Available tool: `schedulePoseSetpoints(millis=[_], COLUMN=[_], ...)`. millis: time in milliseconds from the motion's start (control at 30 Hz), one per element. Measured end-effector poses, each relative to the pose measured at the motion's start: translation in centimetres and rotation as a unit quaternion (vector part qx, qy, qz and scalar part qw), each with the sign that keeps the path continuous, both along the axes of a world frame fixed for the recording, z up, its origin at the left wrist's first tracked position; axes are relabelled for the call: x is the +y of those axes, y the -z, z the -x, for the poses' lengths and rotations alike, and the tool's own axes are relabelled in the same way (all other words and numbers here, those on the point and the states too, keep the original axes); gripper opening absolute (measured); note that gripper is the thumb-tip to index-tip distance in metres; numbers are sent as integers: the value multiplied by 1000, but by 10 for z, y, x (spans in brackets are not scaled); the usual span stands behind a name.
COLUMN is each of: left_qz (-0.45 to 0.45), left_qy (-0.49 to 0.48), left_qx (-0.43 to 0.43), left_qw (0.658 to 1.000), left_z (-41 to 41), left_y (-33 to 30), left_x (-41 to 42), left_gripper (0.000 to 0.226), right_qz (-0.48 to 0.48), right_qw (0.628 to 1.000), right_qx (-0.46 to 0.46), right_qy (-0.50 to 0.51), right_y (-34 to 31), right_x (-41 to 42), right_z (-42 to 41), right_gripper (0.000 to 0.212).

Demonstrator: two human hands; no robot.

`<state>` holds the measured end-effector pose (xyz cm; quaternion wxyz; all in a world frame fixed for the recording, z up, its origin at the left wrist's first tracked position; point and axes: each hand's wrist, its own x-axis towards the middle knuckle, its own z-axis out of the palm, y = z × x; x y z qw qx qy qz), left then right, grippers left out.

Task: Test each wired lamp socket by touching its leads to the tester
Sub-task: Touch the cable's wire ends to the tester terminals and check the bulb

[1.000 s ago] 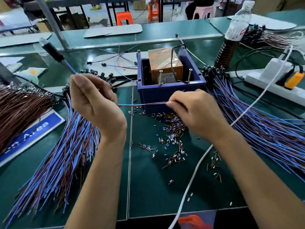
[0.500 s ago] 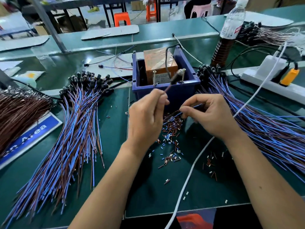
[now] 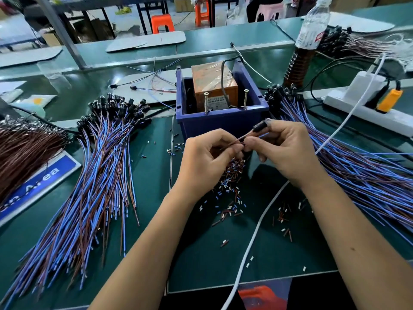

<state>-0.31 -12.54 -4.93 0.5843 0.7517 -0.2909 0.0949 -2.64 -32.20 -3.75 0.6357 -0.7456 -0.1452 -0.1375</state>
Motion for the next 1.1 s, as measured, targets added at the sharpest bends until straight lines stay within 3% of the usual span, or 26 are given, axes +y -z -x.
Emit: schedulePoseSetpoints(millis=[167, 333, 767, 900, 967, 1100], left_qz=[39, 68, 42, 38, 50, 124], left_qy=[-11, -23, -16, -33, -52, -91], left_qx=[78, 98, 103, 90, 76, 49], left_qw=[996, 993, 994, 995, 995, 987], left_z=[-3, -7, -5, -3, -2, 3], left_y=[-4, -4, -4, -6, -8, -9], left_x=[4, 11, 13, 14, 15, 8], left_gripper=[10, 12, 11, 12, 12, 10], right_qz=[-47, -43, -25, -95, -133, -105], right_qw=[999, 997, 998, 992, 986, 992], right_qx=[1, 3, -10, -27, -23, 4], right_qy=[25, 58, 50, 83, 100, 76], right_y=[2, 3, 9, 5, 4, 9], right_x=[-4, -5, -5, -8, -12, -6], right_z=[-2, -4, -6, -7, -8, -8], right_gripper=[6, 12, 5, 6, 5, 9])
